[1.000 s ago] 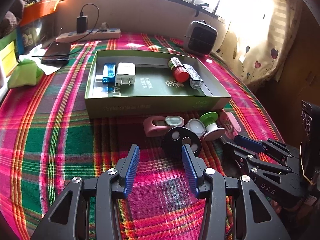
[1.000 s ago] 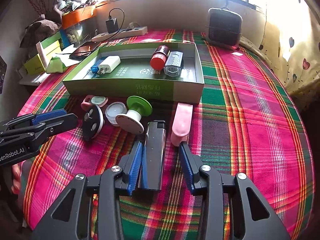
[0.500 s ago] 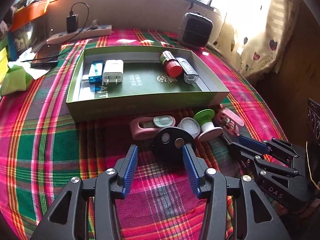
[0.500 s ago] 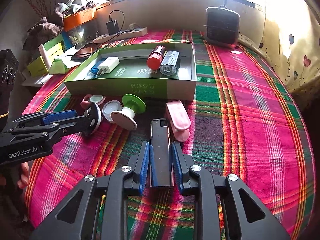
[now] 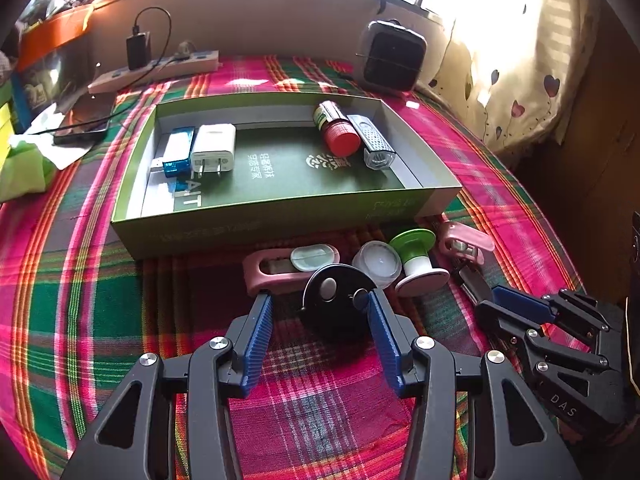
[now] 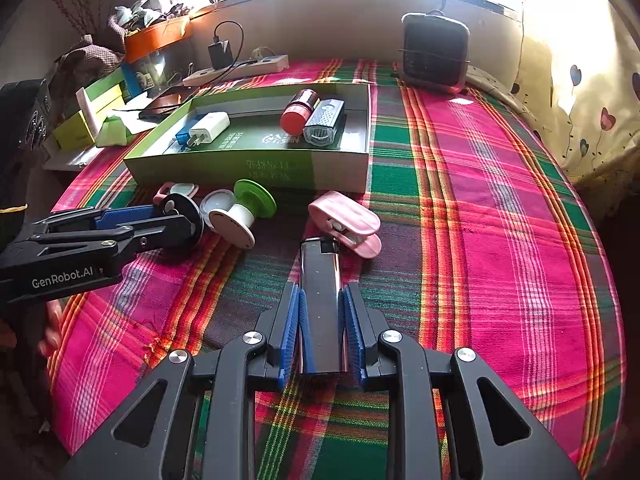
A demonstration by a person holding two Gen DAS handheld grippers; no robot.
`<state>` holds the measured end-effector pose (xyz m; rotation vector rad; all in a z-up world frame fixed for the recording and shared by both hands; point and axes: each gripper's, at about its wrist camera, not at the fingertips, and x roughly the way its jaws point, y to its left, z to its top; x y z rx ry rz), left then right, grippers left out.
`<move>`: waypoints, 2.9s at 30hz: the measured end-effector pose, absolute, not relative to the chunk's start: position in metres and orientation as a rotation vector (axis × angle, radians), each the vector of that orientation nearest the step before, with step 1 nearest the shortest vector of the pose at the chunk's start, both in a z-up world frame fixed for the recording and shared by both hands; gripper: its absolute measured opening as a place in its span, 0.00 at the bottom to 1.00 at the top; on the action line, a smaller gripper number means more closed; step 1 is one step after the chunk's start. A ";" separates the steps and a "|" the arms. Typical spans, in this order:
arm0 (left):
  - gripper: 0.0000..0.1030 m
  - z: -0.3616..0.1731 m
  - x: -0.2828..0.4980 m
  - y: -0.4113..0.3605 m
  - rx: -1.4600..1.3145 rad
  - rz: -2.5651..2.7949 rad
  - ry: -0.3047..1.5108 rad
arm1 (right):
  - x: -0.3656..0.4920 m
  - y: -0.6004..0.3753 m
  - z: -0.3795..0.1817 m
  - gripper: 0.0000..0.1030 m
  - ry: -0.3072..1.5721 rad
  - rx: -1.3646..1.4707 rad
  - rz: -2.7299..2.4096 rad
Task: Organize rigid objects
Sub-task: 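Grasp the black round key fob with the left tool while the right tool grasps the black lighter, then lift the key fob with the left tool while the right tool lifts the lighter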
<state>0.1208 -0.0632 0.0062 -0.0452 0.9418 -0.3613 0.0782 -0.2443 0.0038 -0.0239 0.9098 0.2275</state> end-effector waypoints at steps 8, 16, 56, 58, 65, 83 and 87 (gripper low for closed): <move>0.46 0.006 0.122 -0.066 -0.045 -0.351 0.934 | 0.078 -0.247 0.004 0.24 0.910 -0.014 0.232; 0.32 0.006 0.122 -0.064 -0.064 -0.358 0.933 | 0.078 -0.246 0.004 0.24 0.910 -0.017 0.231; 0.28 0.017 0.113 -0.055 -0.095 -0.364 0.909 | 0.074 -0.243 0.009 0.24 0.888 -0.018 0.261; 0.28 0.018 0.113 -0.055 -0.094 -0.362 0.907 | 0.074 -0.243 0.010 0.24 0.885 -0.019 0.263; 0.28 0.021 0.110 -0.055 -0.089 -0.363 0.897 | 0.072 -0.243 0.012 0.24 0.878 -0.019 0.262; 0.28 0.040 0.109 -0.050 -0.079 -0.354 0.850 | 0.075 -0.238 0.031 0.24 0.835 -0.025 0.283; 0.28 0.047 0.111 -0.047 -0.080 -0.352 0.832 | 0.081 -0.235 0.036 0.24 0.824 -0.030 0.289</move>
